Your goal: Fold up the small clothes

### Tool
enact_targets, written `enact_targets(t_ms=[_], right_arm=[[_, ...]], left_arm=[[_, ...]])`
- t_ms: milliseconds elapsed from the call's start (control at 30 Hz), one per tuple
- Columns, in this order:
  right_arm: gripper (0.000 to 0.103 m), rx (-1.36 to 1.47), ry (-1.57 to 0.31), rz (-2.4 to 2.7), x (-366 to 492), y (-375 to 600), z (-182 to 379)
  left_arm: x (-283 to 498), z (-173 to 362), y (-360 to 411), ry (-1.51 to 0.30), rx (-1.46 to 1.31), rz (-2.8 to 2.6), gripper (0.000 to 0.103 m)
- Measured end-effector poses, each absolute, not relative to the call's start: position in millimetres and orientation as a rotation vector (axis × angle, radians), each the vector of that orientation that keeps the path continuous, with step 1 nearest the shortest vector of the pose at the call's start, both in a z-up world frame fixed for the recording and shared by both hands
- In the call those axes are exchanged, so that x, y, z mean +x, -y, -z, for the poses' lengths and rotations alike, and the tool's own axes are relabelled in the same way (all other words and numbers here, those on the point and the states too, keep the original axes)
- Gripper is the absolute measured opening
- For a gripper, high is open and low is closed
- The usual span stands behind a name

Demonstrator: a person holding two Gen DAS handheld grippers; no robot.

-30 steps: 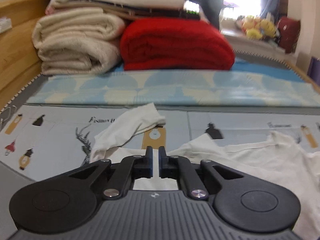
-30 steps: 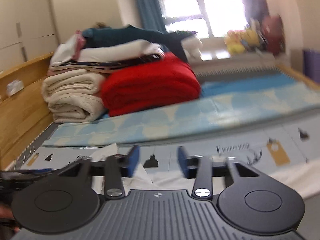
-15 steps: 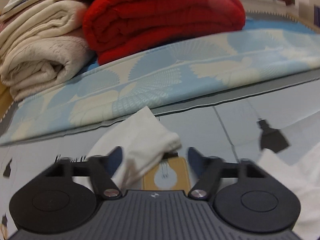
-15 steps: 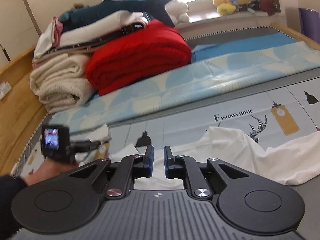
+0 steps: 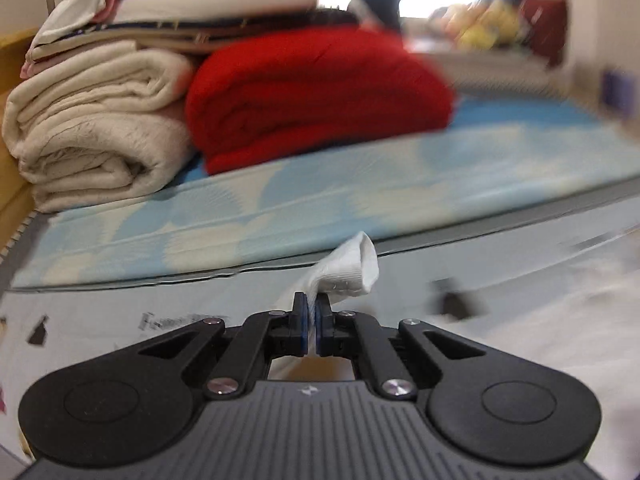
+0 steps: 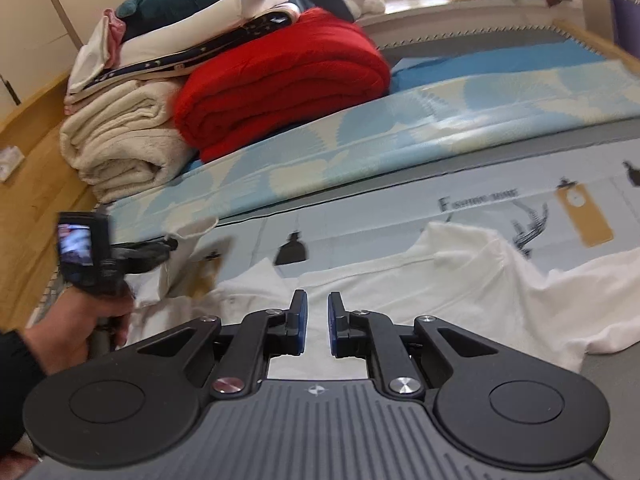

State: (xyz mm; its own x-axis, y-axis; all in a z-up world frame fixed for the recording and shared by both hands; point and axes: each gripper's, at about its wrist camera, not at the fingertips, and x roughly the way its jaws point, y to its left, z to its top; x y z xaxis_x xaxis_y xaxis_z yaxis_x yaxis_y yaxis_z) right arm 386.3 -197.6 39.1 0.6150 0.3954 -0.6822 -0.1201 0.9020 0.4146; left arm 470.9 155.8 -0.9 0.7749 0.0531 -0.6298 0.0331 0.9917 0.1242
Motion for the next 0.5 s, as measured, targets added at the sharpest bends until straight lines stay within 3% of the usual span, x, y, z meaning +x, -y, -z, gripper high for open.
enact_targets(t_ms=[100,267,400,500], right_arm=[[0.016,0.441,-0.905,-0.34,387.2,195.2,-35.0],[0.049,0.71,-1.012,-0.38,381.7,198.0,-10.8],[0.052,0.971,-1.038,-0.36,369.7,212.3,14.4],[0.052,1.01,-1.029,-0.302,362.1,223.8,25.2]], left_arm=[[413.2,-41.0,-129.6,-0.66,0.022,0.071,0.004],[350.8,-40.9,-69.9,-0.666,-0.115,0.213,0.004],[354.2,-0.8,-23.1,-0.79,-0.018,0.252,0.004],[365.6,23.5,-6.9,-0.867,0.027,0.281,0.004]])
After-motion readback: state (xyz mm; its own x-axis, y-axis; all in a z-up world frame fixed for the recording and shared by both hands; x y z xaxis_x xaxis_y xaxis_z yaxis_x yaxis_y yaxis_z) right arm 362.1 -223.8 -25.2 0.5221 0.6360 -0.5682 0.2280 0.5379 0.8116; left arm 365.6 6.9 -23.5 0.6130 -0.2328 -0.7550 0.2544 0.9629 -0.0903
